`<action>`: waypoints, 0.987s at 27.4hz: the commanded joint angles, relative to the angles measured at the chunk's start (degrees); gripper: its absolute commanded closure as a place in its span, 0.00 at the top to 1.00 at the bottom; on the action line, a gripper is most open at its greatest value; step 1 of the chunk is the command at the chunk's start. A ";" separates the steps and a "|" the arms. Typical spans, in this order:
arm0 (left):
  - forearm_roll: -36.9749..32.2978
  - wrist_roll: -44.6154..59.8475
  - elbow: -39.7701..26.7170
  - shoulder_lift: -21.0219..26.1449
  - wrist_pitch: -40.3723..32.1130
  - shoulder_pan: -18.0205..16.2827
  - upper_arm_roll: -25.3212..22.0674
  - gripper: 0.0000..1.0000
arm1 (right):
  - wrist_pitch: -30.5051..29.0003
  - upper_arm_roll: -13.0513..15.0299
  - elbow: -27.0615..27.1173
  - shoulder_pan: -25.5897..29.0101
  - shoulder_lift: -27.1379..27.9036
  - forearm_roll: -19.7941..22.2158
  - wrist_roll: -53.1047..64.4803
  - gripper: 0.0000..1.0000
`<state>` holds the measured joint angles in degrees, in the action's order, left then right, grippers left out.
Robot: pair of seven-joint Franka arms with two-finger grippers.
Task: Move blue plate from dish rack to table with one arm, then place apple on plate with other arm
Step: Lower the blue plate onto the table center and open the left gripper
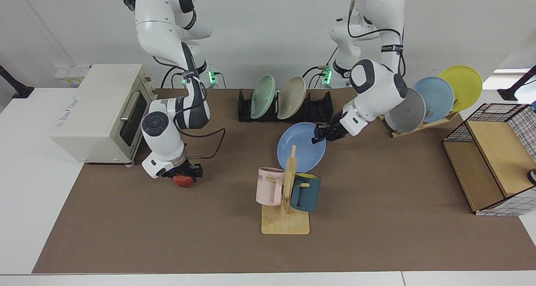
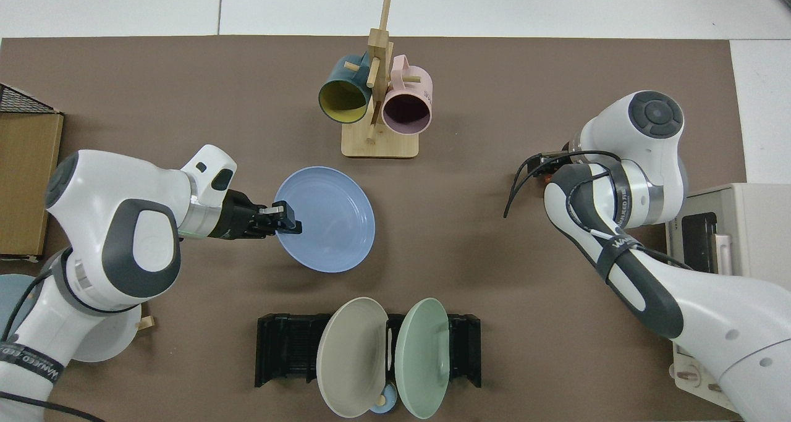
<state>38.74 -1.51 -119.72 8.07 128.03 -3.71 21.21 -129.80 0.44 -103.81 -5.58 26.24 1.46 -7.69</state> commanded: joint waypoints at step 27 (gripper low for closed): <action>-13.41 7.22 1.68 -1.12 -0.48 3.35 0.15 0.57 | 11.59 0.00 1.06 0.22 -13.41 0.38 1.10 0.00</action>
<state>31.59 1.45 -119.53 8.79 130.70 -0.95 22.24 -120.73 0.72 -101.98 -5.63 16.61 1.47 -7.69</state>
